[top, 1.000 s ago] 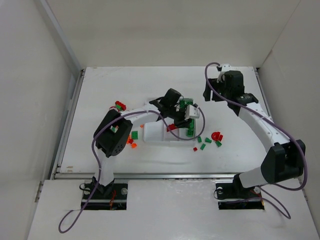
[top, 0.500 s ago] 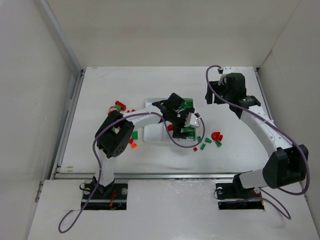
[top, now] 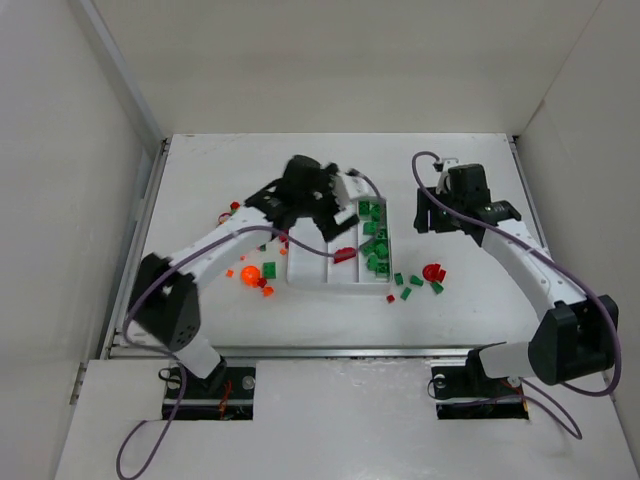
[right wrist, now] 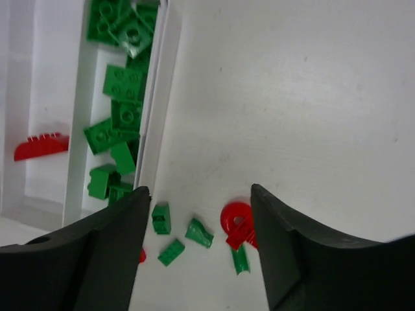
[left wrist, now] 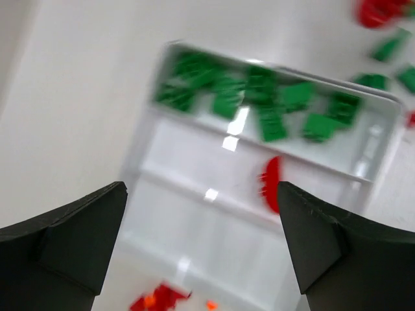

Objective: Sort the legos into containers by color

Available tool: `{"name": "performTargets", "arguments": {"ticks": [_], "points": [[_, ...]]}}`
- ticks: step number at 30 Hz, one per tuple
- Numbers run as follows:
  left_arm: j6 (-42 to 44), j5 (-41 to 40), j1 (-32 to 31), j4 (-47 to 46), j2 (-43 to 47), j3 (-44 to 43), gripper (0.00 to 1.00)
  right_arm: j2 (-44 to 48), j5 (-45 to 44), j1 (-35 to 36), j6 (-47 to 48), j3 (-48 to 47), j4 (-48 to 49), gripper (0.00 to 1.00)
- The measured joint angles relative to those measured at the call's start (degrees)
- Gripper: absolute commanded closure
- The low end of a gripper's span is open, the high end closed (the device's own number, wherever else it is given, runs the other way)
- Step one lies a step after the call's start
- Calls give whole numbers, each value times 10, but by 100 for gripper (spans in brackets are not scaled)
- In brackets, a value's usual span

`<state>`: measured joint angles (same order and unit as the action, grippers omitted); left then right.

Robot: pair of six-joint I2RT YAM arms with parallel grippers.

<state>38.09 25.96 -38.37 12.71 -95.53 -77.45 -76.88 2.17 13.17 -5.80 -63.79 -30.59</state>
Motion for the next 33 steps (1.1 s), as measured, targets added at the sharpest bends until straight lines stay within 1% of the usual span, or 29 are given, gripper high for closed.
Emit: {"name": "performTargets", "arguments": {"ticks": [2, 4, 6, 8, 11, 16, 20, 21, 27, 33], "points": [[-64, -64, 40, -51, 82, 60, 0, 0, 9, 0, -13, 23, -18, 39], [-128, -135, 89, -110, 168, 128, 0, 0, 20, 0, -27, 49, -28, 39], [-184, -209, 123, -166, 243, 194, 0, 0, 31, 0, -42, 76, -33, 39], [-232, -260, 129, -210, 294, 249, 0, -5, 40, 0, -53, 98, -40, 40], [-282, -295, 123, -254, 324, 318, 0, -24, 45, 2, -65, 110, -40, 40], [-334, -315, 121, -308, 339, 438, 0, -55, 44, 21, -81, 113, -37, 38], [-369, -311, 121, -345, 360, 502, 0, -82, 42, 35, -93, 116, -32, 38], [-378, -305, 121, -355, 366, 511, 0, -90, 40, 37, -95, 118, -31, 40], [-404, -255, 121, -415, 395, 553, 0, -125, 23, 62, -110, 123, -29, 40], [-416, -259, 121, -435, 409, 558, 0, -135, 5, 87, -124, 122, -28, 40]]}}
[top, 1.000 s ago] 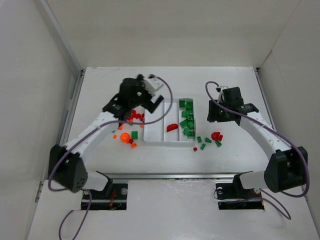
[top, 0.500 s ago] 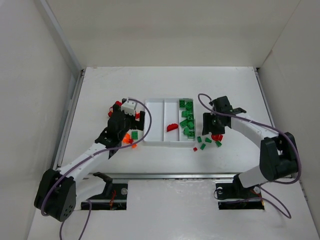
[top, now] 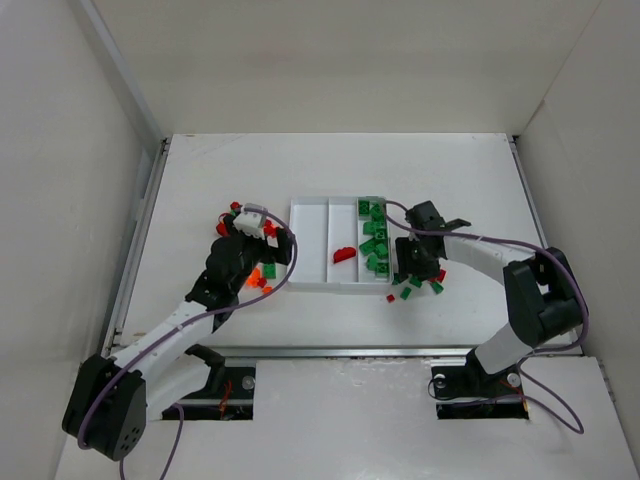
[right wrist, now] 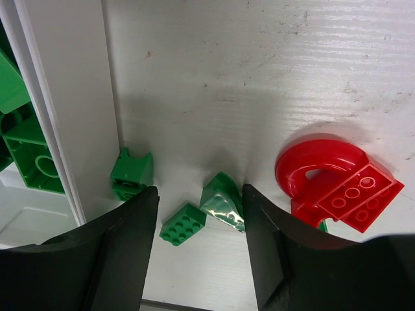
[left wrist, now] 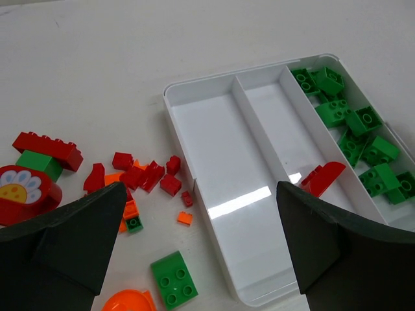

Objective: Sort the legos into containers by color

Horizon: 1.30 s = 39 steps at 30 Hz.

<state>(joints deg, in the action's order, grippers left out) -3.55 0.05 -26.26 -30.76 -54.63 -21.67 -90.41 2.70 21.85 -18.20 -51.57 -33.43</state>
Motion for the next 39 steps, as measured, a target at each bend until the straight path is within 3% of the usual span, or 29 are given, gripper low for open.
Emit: {"name": "performTargets", "arguments": {"ticks": [6, 8, 15, 16, 19, 28, 36, 39], "points": [[-4, -2, 0, -8, 12, 7, 0, -1, -24, 14, -24, 0, -3, 39], [-4, -1, 0, -8, 14, 10, 0, 0, -30, 16, -33, 0, -4, 44], [-4, -1, 0, -8, 19, 15, 0, 6, -44, 19, -60, 10, -10, 76], [-4, -1, 0, -9, 21, 16, 0, 7, -45, 19, -63, 10, -11, 85], [-4, -1, 0, -11, 27, 19, 0, 7, -47, 19, -70, 10, -12, 100], [0, 16, 0, -20, 40, 28, 0, 40, -105, 28, -78, -3, -50, 100], [12, 43, 0, -21, 40, 33, 0, 25, -128, 94, -57, -145, -14, 100], [12, 45, 0, -21, 40, 33, 0, -28, -124, 97, -45, -191, 6, 86]]}}
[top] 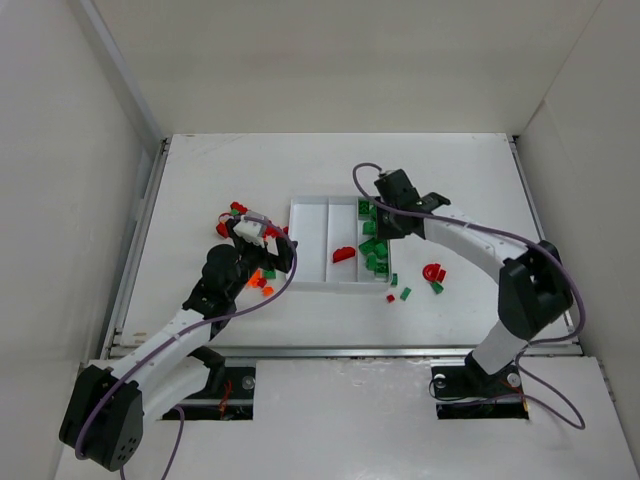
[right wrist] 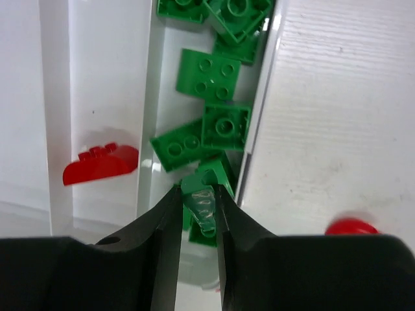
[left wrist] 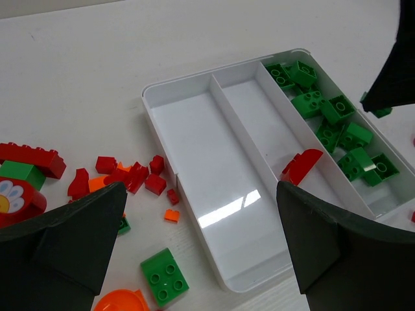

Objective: Sort the legos into containers by color

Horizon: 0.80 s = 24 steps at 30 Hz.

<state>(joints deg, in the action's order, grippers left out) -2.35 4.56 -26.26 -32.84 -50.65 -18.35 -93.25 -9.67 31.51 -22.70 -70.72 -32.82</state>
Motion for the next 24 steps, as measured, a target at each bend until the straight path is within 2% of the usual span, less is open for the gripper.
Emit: {"name": "performTargets", "arguments": {"ticks": [1, 2, 4, 5, 9, 17, 18, 19, 20, 21, 24], "points": [[0, 0, 0, 0, 0, 0, 0, -17, 4, 0, 3, -8, 6, 81], [0, 0, 0, 0, 0, 0, 0, -32, 7, 0, 5, -15, 9, 69], [0, 0, 0, 0, 0, 0, 0, -62, 17, 0, 12, -27, 11, 58], [0, 0, 0, 0, 0, 0, 0, -75, 21, 0, 16, -33, 11, 46], [0, 1, 0, -2, 0, 0, 0, -99, 33, 0, 31, -53, 10, 32], [1, 2, 0, -3, 0, 0, 0, -61, 36, 0, 40, -65, -11, 33], [1, 2, 0, -3, 0, 0, 0, -45, 35, 0, 39, -61, -15, 35], [2, 2, 0, -3, 0, 0, 0, -28, 34, 0, 33, -53, -18, 48], [2, 2, 0, -3, 0, 0, 0, -7, 32, -1, 27, -40, -23, 53], [2, 2, 0, -3, 0, 0, 0, 14, 33, -3, 17, -25, -29, 56], [2, 3, 0, -3, 0, 0, 0, 78, 40, -17, -23, 54, -38, 56]]}}
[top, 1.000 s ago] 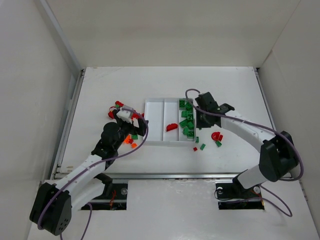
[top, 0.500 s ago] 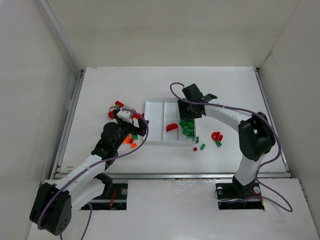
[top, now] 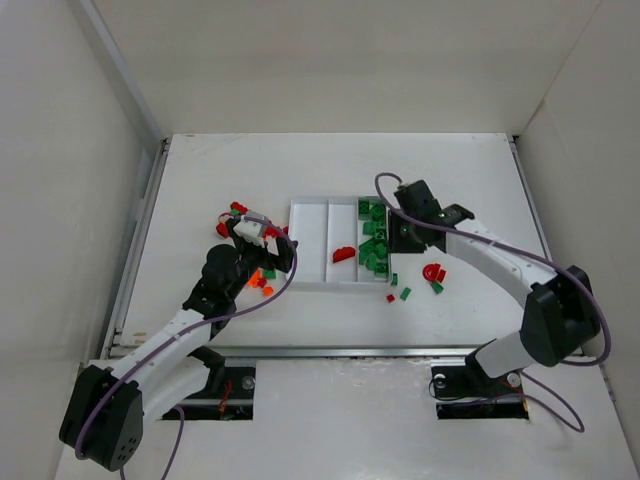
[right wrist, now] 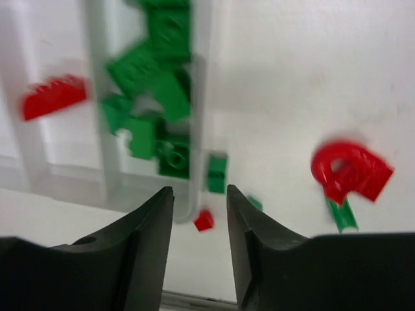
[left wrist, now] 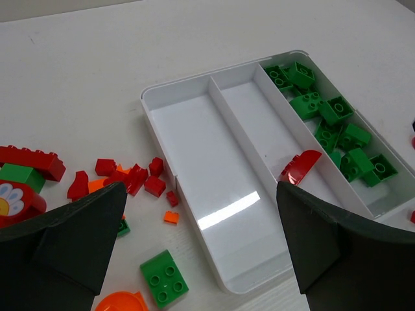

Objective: Sort the legos into containers by color

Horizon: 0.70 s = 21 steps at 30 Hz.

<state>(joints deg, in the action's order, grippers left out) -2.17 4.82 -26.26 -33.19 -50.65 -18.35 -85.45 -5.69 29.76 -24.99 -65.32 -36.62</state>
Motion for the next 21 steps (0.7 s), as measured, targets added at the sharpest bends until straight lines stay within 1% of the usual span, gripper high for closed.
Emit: {"name": "performTargets", "arguments": {"ticks": [2, 5, 8, 13, 16, 21], "points": [[0, 1, 0, 0, -1, 0, 0, 28, 6, -13, -30, 60, -9, 47], [0, 1, 0, 0, -2, 0, 0, 39, 15, -21, -66, 121, -34, 45], [0, 2, 0, 0, -2, 0, 0, 39, 25, -20, -87, 146, -35, 42], [2, 6, 0, 0, -2, 0, 0, 24, 34, -20, -104, 149, -21, 42], [3, 7, 0, 0, -2, 0, 0, 11, 34, -20, -110, 153, -10, 46], [4, 9, 0, 0, -2, 0, 0, 2, 31, -20, -118, 174, -2, 49]]}}
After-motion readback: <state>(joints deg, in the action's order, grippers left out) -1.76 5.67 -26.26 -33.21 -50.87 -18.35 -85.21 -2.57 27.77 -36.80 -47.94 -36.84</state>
